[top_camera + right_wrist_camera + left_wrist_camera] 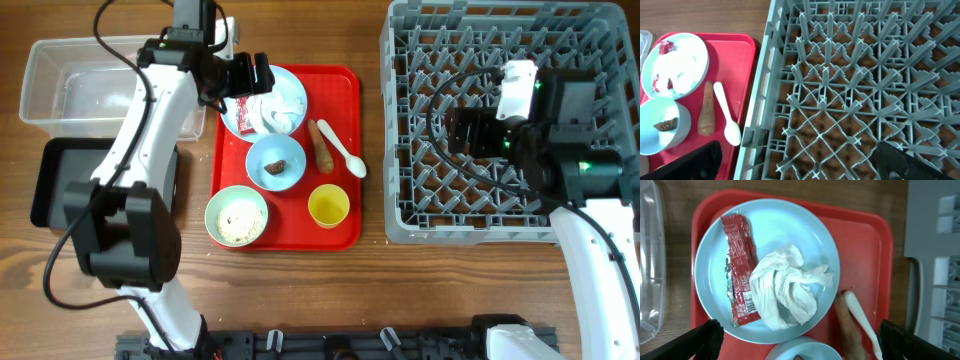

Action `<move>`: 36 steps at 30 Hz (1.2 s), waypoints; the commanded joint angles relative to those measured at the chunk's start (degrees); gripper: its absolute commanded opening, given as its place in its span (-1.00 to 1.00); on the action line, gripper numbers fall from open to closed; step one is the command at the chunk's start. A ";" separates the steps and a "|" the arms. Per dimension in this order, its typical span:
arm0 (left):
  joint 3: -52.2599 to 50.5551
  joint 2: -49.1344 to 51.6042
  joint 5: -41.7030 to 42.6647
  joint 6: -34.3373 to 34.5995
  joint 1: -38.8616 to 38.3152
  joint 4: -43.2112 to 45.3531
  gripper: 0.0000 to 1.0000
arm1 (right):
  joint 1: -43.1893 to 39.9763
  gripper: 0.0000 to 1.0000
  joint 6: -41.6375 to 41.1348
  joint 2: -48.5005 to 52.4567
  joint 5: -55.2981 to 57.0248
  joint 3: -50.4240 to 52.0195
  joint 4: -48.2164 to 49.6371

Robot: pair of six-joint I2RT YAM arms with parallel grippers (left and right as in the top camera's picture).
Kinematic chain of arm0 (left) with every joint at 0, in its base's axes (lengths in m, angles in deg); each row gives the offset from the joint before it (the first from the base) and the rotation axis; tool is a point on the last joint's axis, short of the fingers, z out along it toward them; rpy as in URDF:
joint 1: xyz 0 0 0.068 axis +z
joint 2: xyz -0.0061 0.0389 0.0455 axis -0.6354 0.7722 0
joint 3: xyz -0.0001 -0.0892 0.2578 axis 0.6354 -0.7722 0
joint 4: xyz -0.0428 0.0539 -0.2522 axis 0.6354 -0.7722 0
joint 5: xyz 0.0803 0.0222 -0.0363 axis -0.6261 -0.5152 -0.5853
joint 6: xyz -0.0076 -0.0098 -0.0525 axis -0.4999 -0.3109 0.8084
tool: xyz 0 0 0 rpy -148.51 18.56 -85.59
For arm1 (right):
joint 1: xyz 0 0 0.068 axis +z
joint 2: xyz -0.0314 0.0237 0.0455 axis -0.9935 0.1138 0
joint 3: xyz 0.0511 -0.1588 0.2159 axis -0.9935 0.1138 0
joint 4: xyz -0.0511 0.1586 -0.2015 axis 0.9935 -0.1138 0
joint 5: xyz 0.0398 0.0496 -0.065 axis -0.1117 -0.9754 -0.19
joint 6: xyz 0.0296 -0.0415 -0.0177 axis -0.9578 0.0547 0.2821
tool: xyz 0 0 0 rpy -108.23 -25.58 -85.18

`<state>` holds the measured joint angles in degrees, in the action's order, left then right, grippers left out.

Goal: Sort waste into correct bins and load items into the dishwasher rack
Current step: 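Reach the left gripper to the red wrapper on the white plate, then grasp the wrapper and tissue, drop them into the clear bin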

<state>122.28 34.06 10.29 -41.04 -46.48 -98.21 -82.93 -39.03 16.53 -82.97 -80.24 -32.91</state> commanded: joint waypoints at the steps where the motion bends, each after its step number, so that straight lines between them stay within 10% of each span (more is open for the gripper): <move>1: 1.29 1.42 -0.70 -0.68 -0.26 0.76 1.00 | -0.09 0.99 -3.39 1.46 -4.11 -1.38 1.05; 33: 1.07 20.17 -11.91 1.05 -4.55 9.73 1.00 | -0.09 0.99 -3.78 6.86 -4.37 -1.38 1.38; 36: 1.07 20.72 -11.85 1.05 -4.55 9.49 0.56 | -0.09 0.99 -3.78 7.06 -4.39 -1.38 1.60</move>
<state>123.65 51.13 -1.47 -40.43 -50.98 -88.24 -82.93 -42.01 23.00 -87.23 -80.32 -31.80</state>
